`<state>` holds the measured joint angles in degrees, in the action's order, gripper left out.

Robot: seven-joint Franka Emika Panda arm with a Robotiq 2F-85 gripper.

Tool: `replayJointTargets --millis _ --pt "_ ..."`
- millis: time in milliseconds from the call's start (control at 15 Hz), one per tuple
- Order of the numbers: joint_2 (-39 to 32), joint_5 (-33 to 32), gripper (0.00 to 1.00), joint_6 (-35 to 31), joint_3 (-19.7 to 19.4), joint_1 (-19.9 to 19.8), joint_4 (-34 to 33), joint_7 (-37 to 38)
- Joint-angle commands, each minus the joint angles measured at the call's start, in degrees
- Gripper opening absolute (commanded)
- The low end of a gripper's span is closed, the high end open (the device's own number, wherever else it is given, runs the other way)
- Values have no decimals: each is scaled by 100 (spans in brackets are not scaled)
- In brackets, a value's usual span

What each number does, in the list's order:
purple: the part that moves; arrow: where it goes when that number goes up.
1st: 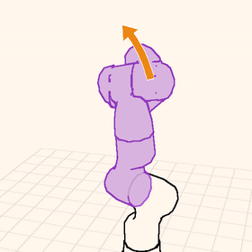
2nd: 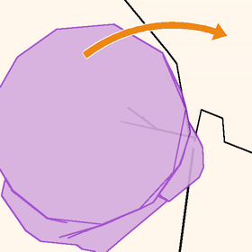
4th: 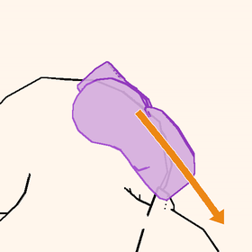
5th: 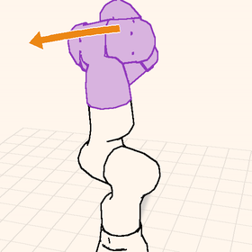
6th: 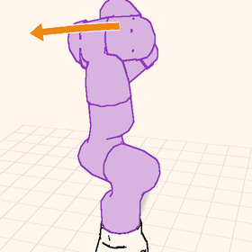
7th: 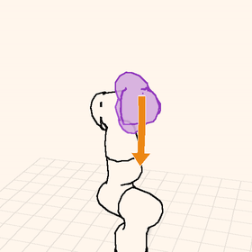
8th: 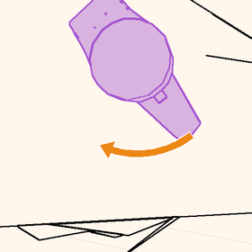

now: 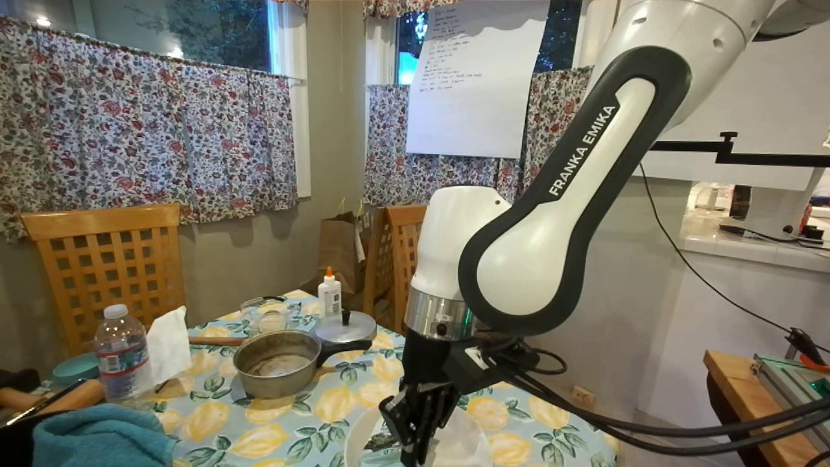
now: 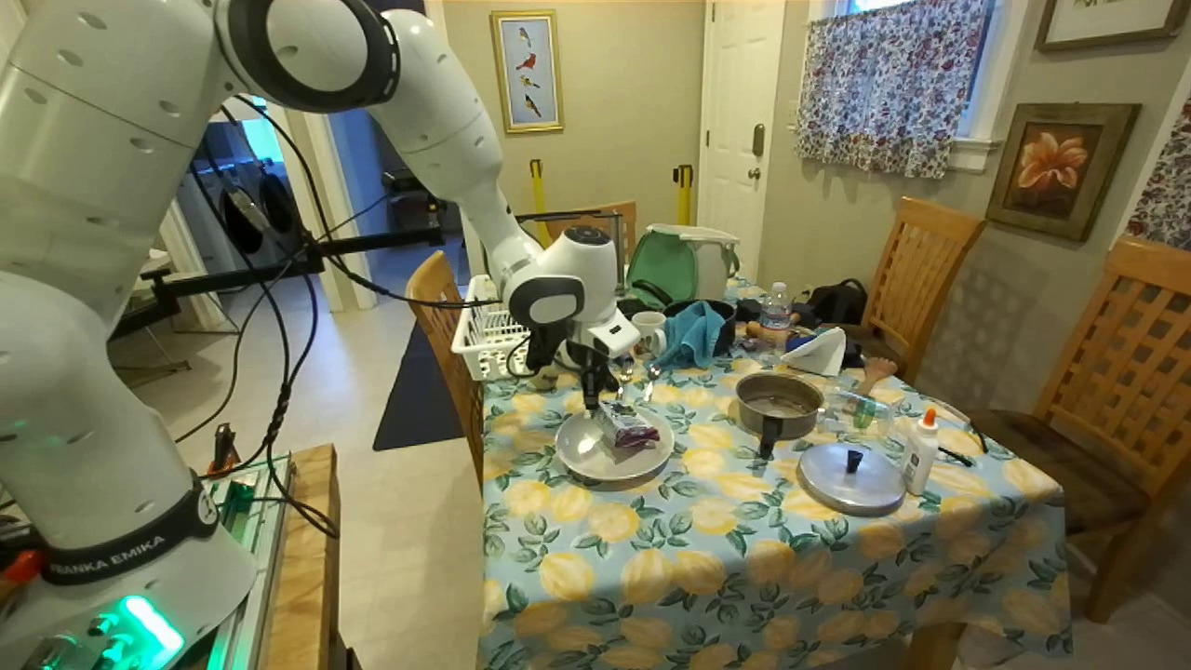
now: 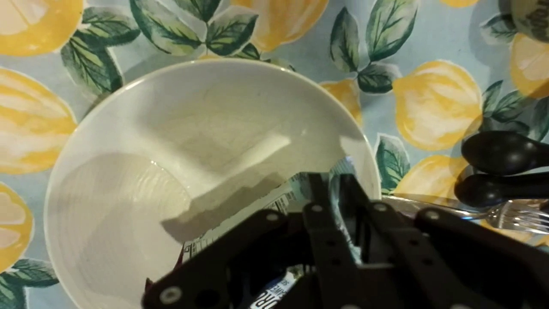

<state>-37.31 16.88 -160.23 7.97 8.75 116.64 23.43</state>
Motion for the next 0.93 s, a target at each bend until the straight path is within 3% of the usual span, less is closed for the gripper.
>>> replayJointTargets --millis 0,467,867 --pt "137 133 48 202 -25 30 77 6" --pt "235 -78 97 209 -219 159 14 -6" --pt "60 -717 100 585 -534 285 -652 -435"
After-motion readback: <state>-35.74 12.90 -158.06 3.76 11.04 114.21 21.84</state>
